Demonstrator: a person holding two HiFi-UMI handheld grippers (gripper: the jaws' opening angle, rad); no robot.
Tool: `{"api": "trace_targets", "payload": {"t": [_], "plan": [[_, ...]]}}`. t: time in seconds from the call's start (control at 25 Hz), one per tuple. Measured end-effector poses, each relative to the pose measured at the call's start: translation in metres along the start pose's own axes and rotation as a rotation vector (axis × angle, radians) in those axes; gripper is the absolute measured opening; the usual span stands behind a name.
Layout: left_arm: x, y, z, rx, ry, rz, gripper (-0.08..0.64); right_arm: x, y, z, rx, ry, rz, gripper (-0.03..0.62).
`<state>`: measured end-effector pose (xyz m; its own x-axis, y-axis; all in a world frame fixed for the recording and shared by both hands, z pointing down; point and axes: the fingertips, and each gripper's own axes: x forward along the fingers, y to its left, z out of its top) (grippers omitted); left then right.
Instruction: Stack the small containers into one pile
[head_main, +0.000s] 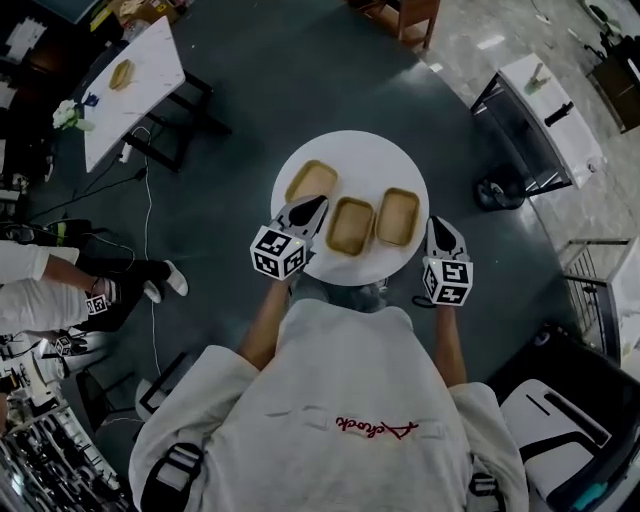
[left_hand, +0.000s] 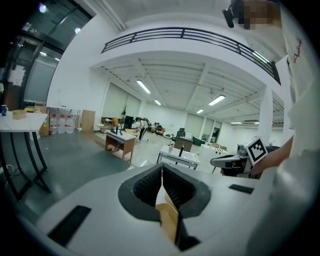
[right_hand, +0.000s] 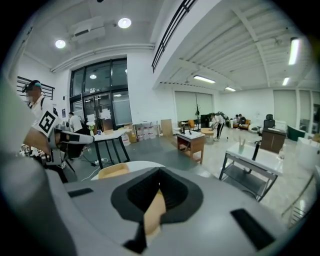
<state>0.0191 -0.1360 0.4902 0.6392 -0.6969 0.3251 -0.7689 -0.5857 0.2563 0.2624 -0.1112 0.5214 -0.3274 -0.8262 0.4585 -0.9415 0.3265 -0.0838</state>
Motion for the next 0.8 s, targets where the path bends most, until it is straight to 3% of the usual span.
{"api": "trace_targets", "payload": {"t": [0.32,0.8], "plan": [[0.007,0.015,-0.014,-0.026,0.029,-0.005,0.015,0.022,-0.005,-0.012,0.008,0.047,-0.017,0.020],[0.013,0.057,-0.025,-0.052,0.080,-0.132,0.015,0.032,0.004,-0.027,0.064,0.111,-0.183,0.020]]}}
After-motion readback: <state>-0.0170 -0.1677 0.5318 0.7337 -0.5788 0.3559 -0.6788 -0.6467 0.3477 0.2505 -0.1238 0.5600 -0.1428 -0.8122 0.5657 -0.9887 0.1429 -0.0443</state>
